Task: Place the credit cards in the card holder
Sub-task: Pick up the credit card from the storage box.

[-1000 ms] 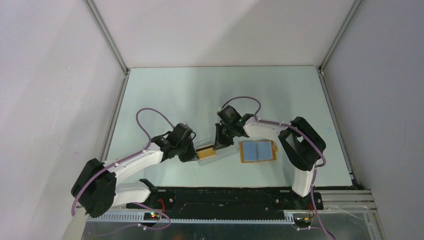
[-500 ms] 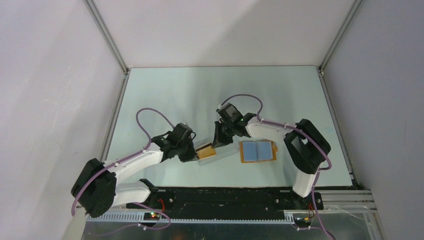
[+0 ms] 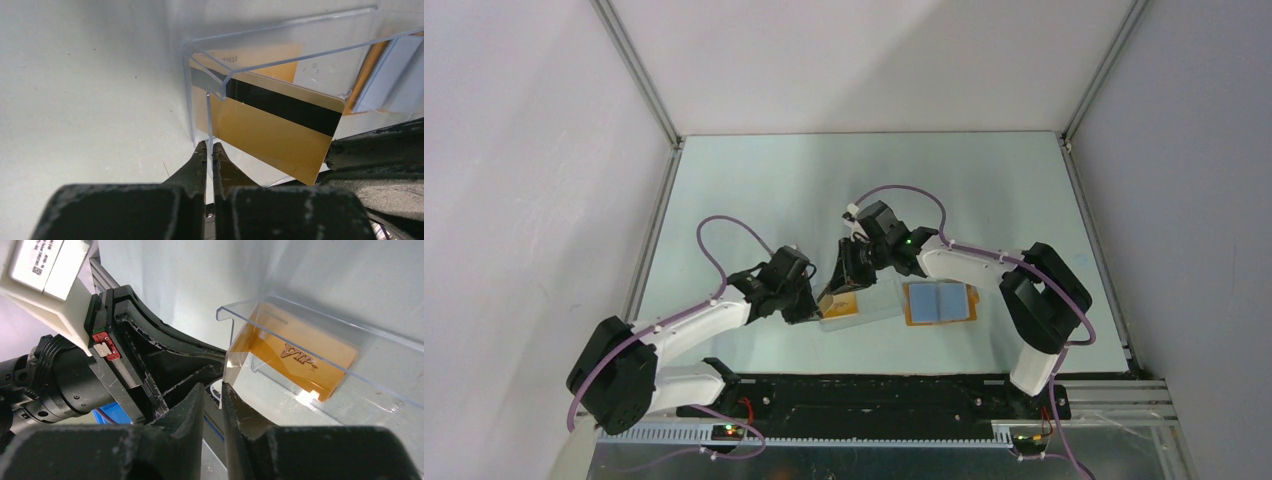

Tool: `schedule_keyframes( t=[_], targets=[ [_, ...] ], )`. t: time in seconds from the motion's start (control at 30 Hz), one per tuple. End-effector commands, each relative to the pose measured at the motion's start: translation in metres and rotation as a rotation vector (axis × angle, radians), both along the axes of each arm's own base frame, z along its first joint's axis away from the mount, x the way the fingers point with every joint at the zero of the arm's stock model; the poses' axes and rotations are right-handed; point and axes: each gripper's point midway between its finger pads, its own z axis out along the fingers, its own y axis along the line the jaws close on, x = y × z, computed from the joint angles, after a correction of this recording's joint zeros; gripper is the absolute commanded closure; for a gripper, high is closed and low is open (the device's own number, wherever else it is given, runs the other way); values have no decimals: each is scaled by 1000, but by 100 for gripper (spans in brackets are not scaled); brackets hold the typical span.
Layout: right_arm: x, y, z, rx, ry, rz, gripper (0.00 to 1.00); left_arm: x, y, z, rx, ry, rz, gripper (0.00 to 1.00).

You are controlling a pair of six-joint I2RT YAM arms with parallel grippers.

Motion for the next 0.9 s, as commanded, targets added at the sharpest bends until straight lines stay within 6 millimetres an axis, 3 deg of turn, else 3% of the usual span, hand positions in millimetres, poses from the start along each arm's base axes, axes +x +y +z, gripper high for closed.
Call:
schedule_keyframes(
  t=[0.0, 0.2, 0.33, 0.4, 0.53, 0.77, 0.87],
  targets=[
    [-2, 7, 12, 37, -14, 21, 75, 4, 3, -2, 30, -17, -18, 100],
    [-1, 7, 6, 23, -17, 24, 67, 3, 4, -2, 34, -17, -20, 100],
    [2, -1, -2, -28, -34, 3, 54, 3, 4, -3, 35, -15, -23, 100],
    [4, -6, -6, -59, -45, -7, 42, 3, 4, -3, 35, -15, -22, 100],
    [5, -12, -10, -97, -58, -13, 33, 3, 4, -4, 40, -12, -25, 100],
    [7, -11, -13, -111, -59, -14, 35, 3, 4, -5, 45, -6, -32, 100],
    [7, -8, -15, -99, -48, -8, 53, 2, 4, -4, 46, -7, -35, 100]
  ],
)
